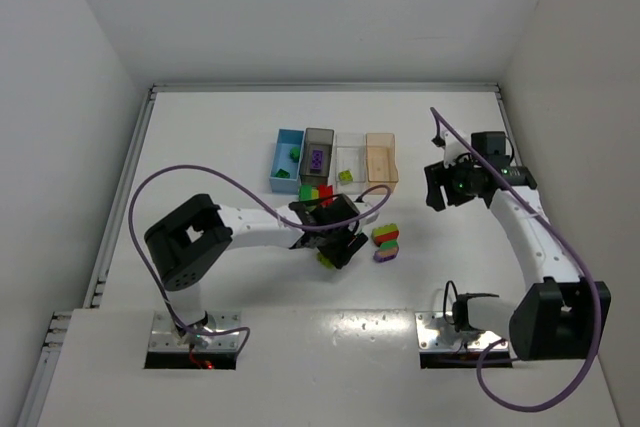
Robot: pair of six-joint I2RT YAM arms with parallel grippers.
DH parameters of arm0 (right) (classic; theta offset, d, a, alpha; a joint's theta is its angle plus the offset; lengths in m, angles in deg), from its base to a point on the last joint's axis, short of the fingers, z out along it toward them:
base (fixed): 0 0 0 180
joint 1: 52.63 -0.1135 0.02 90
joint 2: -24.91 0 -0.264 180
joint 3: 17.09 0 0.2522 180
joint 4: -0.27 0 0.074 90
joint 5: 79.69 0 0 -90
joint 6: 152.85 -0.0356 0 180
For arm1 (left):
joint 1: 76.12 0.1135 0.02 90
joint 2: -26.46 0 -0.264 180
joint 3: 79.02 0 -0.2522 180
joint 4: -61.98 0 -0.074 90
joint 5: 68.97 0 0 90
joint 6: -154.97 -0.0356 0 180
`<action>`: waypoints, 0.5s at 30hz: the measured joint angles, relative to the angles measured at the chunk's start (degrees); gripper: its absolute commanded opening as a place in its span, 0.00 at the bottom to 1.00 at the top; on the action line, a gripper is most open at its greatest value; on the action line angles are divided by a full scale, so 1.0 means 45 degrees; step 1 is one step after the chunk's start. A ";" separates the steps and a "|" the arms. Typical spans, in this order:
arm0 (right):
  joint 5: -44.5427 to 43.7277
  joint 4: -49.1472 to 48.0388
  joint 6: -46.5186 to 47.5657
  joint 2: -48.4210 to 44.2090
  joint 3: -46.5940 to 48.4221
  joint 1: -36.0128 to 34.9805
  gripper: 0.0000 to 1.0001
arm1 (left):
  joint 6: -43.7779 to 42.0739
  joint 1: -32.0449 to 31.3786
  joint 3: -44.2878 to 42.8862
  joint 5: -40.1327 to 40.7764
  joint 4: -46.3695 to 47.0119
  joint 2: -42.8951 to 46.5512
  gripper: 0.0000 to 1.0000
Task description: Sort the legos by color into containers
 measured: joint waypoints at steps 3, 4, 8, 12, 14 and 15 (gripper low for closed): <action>0.0155 -0.0005 0.0000 0.0165 0.0000 0.0136 0.65 | -0.0019 -0.0005 -0.0117 0.0175 0.0005 -0.0010 0.34; 0.0272 0.0000 0.0000 0.0277 0.0000 0.0194 0.65 | -0.0039 -0.0005 -0.0136 0.0238 0.0015 -0.0010 0.30; 0.1141 0.0053 -0.0010 0.0913 0.0000 0.0316 0.65 | -0.0369 -0.0010 -0.0015 0.0466 0.0044 0.0112 0.20; 0.3133 0.0568 0.0049 0.2195 0.0287 0.0335 0.66 | -0.1273 -0.0437 0.0933 0.0811 0.0087 0.1399 0.14; 0.4537 0.0792 0.0146 0.3094 0.0418 0.0253 0.67 | -0.1826 -0.1025 0.1457 0.0971 -0.0005 0.2487 0.12; 0.5294 0.0967 0.0219 0.3570 0.0442 0.0155 0.67 | -0.2055 -0.1277 0.1647 0.1005 -0.0019 0.2953 0.12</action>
